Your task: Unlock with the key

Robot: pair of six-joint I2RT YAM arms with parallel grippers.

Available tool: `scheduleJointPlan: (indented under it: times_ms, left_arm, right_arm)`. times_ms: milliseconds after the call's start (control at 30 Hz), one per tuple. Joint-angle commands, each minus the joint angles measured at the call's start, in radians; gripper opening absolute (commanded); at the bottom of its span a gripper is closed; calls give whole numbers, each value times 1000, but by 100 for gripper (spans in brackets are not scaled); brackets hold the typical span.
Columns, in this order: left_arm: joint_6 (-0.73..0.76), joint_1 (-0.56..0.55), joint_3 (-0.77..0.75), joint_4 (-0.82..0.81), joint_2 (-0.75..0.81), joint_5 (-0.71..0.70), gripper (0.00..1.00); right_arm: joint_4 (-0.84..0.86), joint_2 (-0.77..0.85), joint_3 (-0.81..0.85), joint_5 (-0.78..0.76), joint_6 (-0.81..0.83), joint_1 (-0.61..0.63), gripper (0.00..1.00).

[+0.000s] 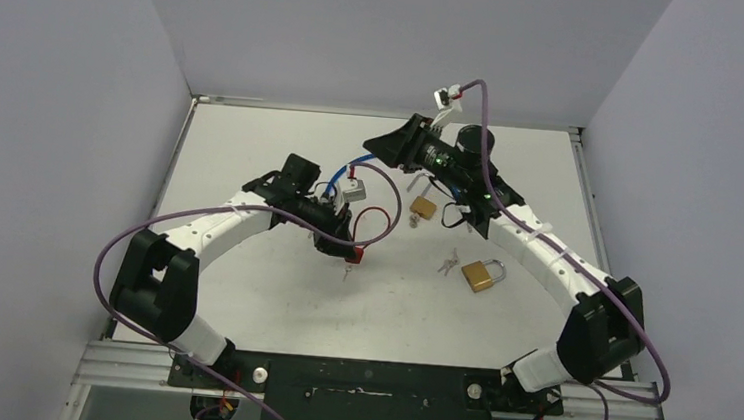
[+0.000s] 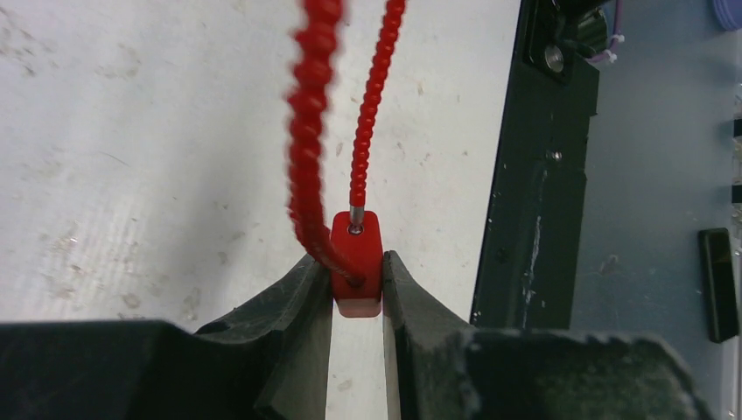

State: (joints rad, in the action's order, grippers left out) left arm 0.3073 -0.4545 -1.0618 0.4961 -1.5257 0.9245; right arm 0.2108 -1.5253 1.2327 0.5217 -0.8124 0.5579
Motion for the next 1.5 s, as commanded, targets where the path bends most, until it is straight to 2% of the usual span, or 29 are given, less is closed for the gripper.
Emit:
scheduleJointPlan:
  times_ms: [0, 133, 333, 467, 600, 700, 800, 933, 1033, 1167, 1233, 1267, 1333, 1467]
  left_arm:
    - [-5, -4, -14, 61, 17, 50, 0]
    - [-53, 13, 18, -19, 54, 80, 0]
    - [-184, 27, 98, -202, 114, 115, 0]
    - [-316, 43, 156, -374, 165, 133, 0]
    - [-561, 57, 226, -676, 206, 189, 0]
    - [-726, 57, 264, -889, 220, 223, 0]
    - [-766, 57, 266, -932, 212, 257, 0]
    - [-774, 59, 268, -939, 226, 270, 0]
    - [-779, 59, 271, -944, 239, 275, 0]
    - [-786, 58, 283, -952, 247, 291, 0]
    - [-780, 57, 284, -942, 248, 297, 0]
    - [-768, 57, 279, -917, 248, 301, 0]
    - [-651, 57, 238, -768, 240, 303, 0]
    - [-267, 54, 100, -253, 200, 227, 0]
  right_arm:
    - [66, 113, -39, -53, 104, -5, 46]
    - [-121, 164, -80, -213, 184, -21, 63]
    - [-116, 328, -229, -238, 109, -98, 68]
    - [15, 457, -404, -259, 55, -116, 72]
    - [182, 492, -523, -42, 112, -111, 67]
    - [236, 485, -529, 103, 155, -89, 66]
    - [174, 448, -470, 119, 241, -5, 68]
    - [89, 368, -381, 29, 309, 85, 67]
    - [74, 321, -352, -10, 289, 92, 57]
    - [87, 281, -312, -15, 281, 102, 19]
    - [82, 253, -283, -16, 293, 115, 3]
    - [77, 236, -267, -23, 299, 123, 0]
    - [62, 195, -229, -36, 307, 145, 0]
    - [-18, 98, -86, -91, 196, 169, 0]
